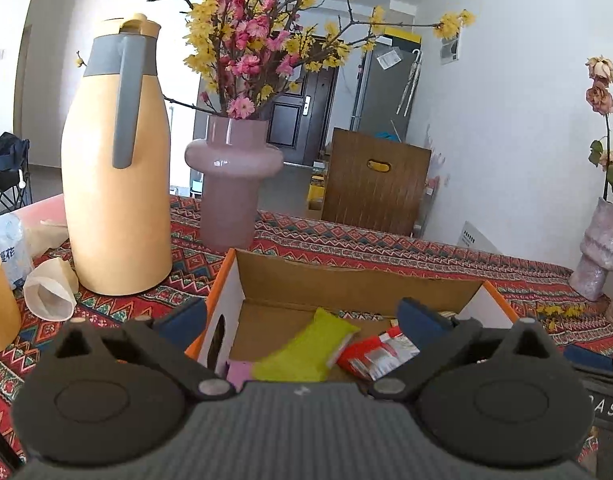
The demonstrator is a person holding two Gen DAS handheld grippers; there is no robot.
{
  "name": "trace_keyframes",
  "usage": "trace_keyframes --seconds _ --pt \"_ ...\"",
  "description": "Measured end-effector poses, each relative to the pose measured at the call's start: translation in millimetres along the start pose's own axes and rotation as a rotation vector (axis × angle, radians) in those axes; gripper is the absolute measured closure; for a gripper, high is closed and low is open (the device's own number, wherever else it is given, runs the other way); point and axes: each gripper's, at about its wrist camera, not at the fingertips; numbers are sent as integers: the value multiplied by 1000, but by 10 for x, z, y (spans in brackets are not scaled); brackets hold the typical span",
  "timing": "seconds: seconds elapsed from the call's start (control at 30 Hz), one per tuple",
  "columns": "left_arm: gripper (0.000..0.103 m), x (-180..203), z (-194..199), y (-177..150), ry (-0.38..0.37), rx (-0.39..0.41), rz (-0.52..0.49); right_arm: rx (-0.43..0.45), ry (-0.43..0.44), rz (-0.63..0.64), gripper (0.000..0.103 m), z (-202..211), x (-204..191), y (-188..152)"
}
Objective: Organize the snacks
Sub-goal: 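Open both grippers to drop the green bar and red-white wrapper into the box, then move both tools back to the snack pile in front of the box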
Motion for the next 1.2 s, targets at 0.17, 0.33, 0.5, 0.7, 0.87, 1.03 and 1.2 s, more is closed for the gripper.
trace_keyframes --seconds 0.17,0.33,0.5,0.7,0.87,1.03,1.2 --pt "0 2 16 -4 -6 -3 -8 9 -6 13 0 22 -25 -2" --pt "0 10 120 56 -11 -10 -13 13 -14 18 0 41 -34 7" --pt "0 -17 338 156 -4 10 -4 41 -22 69 0 179 -167 72" --pt "0 -115 606 131 -10 20 -8 68 -26 95 0 516 -276 90" --pt "0 -238 743 -16 2 11 -29 61 -36 96 0 785 -293 -21" --pt "0 -428 782 -278 19 -21 -54 36 -53 75 0 996 -245 -217" --pt "0 -596 799 -560 31 -35 -84 -2 -62 34 0 1108 -155 -454"
Point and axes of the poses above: each gripper's, at about its wrist camera, not at the fingertips, and z roughly against the way its jaws point, x to its right, y to its top, and after that the axes turned 14 degrees about y, right-handed
